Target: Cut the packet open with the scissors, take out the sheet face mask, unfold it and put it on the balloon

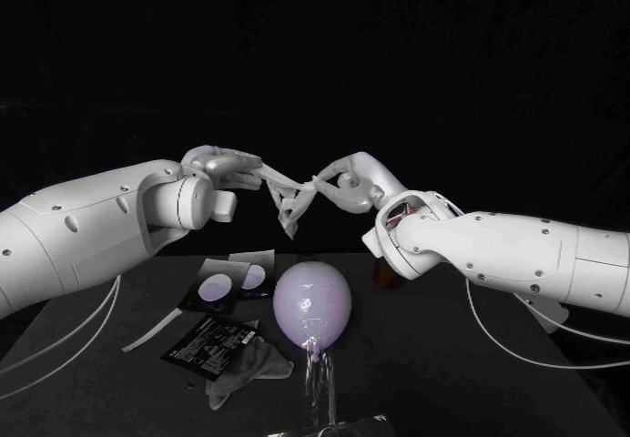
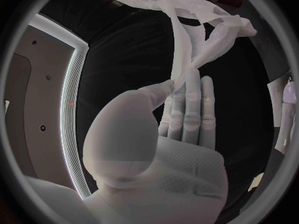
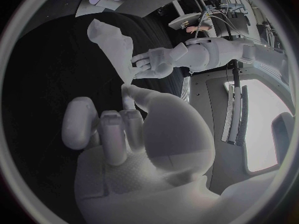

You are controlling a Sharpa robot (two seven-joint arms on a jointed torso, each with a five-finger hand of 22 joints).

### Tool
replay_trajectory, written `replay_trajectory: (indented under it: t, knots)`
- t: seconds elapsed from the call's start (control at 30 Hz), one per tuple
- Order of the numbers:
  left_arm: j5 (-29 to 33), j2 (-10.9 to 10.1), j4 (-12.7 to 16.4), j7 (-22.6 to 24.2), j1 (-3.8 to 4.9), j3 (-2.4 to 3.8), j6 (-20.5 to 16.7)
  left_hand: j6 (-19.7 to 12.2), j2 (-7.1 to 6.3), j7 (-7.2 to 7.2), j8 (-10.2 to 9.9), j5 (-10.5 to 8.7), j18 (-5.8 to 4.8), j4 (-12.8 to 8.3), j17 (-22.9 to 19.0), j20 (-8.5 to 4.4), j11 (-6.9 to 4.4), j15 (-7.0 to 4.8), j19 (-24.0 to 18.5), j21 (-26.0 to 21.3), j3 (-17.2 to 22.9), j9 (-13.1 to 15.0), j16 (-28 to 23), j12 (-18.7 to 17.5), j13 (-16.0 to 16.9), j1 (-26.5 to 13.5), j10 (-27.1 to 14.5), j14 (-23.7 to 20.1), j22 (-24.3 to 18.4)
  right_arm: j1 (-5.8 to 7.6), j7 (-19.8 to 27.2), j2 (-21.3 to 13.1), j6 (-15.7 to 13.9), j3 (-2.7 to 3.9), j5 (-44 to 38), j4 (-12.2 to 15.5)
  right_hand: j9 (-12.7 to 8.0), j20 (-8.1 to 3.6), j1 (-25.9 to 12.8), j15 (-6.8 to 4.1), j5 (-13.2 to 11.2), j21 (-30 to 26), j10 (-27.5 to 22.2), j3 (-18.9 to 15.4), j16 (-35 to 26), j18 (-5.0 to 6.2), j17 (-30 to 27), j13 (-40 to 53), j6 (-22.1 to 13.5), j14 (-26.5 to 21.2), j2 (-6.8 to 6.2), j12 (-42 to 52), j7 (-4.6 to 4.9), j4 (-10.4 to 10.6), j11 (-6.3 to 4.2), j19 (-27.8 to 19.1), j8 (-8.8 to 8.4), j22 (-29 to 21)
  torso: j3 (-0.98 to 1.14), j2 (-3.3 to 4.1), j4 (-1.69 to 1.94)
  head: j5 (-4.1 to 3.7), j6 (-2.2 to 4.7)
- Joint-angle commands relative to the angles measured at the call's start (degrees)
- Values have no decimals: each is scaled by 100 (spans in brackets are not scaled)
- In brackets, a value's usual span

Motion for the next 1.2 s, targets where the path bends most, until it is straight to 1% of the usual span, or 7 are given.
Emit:
replay_trajectory:
  t: [0.03, 0.13, 0.3, 0.43, 0.57, 0.73, 1.2]
  knots:
    - [-5, 2, 43, 120, 9, 9, -15, 25, 26, -1, 28, 23, 81, -3, 9, -30, -39, -47, -25, 22, 27, 5, -36, 35, 4, 56, 70, -5, 6, 62, 91, 66, -172, -14, 109, -126, 33, -11, 53, -31, 23, 2, 423, 45, 20, 72, 1509, 1184, 72, 600, 8, 15, -54, -1, -46, 25, 21, 25, -9, -14, 4, -5, 24]
    - [-4, 21, 56, 177, 10, 26, -10, 25, 26, -1, 27, 23, 81, -3, 10, -30, -39, -47, -26, 23, 28, 5, -38, 34, 4, 56, 70, -5, 6, 85, 151, 134, -199, 1, 96, -170, 34, -11, 36, -33, 19, 1, 419, 51, 20, 72, 1509, 1176, 76, 600, 0, 5, -51, 5, -44, 25, 23, 25, -6, 14, -25, 3, -42]
    - [-12, 65, 56, 164, 27, 26, 29, 27, 18, 0, 20, 22, 82, -10, 13, -30, -39, -47, -32, 24, 32, 5, -45, 30, 4, 58, 68, -8, 8, 160, 141, 217, -247, 34, 128, -358, 35, -13, 37, -32, 21, 16, 425, 70, 20, 68, 1509, 1186, 79, 600, -5, 17, -55, -8, -47, 38, 25, 44, -5, 0, 8, -51, 23]
    - [-17, 43, 41, 235, 28, 44, -43, 27, 19, 0, 15, 23, 83, -14, 15, -31, -39, -47, -33, 26, 38, 4, -49, 27, 4, 62, 68, -9, 9, 171, 173, 182, -231, 50, 49, -307, 35, -13, 28, -33, 20, 5, 422, 81, 20, 71, 1509, 1179, 79, 600, -13, 8, -54, -10, -47, 31, 26, 34, -2, 40, -14, -15, -29]
    - [-19, 14, 46, 206, 35, 31, -22, 30, 15, 1, 11, 23, 82, -15, 18, -30, -38, -47, -36, 28, 38, 4, -52, 26, 4, 60, 68, -9, 10, 222, 111, 189, -122, -25, 126, -328, 38, -14, -5, -34, 16, 12, 422, 96, 20, 68, 1509, 1178, 87, 600, -27, 6, -52, -1, -45, 39, 31, 45, -3, -10, -20, -11, 23]
    - [-19, 18, 56, 239, 34, 40, -2, 30, 16, 1, 7, 23, 82, -18, 20, -31, -38, -47, -39, 29, 44, 4, -57, 24, 3, 62, 67, -11, 11, 189, 117, 221, -89, -33, 47, -264, 38, -17, -3, -31, 21, 12, 423, 118, 20, 69, 1509, 1178, 85, 600, -28, 6, -57, -14, -48, 39, 30, 47, 6, 20, -7, 0, -22]
    - [-23, 65, -105, 345, 30, 40, -67, 33, 13, 3, 2, 23, 80, -17, 23, -29, -36, -45, -43, 30, 45, 4, -62, 20, 3, 58, 66, -12, 13, 98, 140, 196, -78, -113, 85, -74, 40, -17, -40, -36, 16, -7, 416, 149, 20, 73, 1509, 1163, 87, 600, -43, -13, -56, -5, -50, 27, 33, 31, 15, -1, -16, -4, 22]
